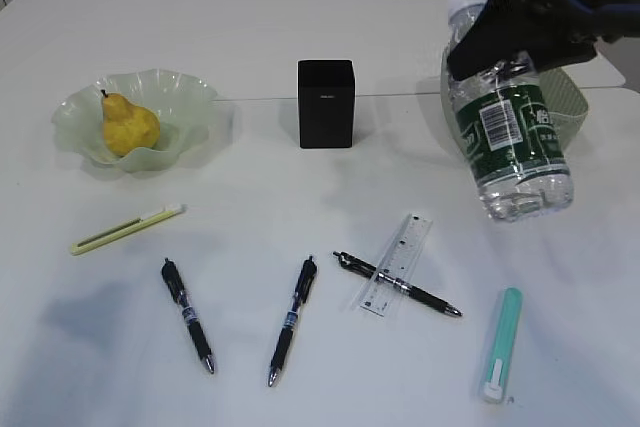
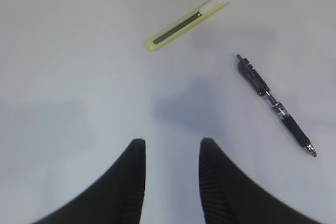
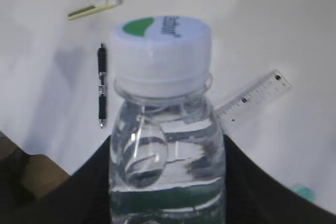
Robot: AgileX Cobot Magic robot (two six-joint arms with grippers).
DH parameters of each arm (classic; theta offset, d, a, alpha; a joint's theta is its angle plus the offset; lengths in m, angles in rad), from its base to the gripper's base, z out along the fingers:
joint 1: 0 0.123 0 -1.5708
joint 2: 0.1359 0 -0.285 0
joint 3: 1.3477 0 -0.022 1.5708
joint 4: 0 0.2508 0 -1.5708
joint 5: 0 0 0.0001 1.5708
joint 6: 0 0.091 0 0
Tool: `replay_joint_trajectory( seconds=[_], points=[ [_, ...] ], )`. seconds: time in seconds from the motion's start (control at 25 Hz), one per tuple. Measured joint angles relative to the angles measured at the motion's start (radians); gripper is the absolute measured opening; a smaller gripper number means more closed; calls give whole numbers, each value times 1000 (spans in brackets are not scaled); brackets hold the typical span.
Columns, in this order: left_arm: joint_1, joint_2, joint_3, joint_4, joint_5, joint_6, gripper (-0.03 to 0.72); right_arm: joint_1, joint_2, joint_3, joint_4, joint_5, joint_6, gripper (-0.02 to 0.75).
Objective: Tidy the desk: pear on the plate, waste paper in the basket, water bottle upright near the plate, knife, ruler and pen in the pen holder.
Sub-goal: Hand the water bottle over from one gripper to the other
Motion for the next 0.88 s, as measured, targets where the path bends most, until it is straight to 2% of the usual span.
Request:
replay_joint_trajectory(
  seconds=[0.36,0.6,0.72,0.88],
  points=[
    [0,0,0,0,-9,0,239,4,0,0,311,-66,-268,391],
    [0,0,0,0,-15,0,239,4,0,2,539,-89,-518,390],
    [0,0,0,0,-17,0,239,4,0,2,599,-96,-587,390],
    [0,0,0,0,-17,0,239,4,18,2,613,-89,-625,390]
  ],
)
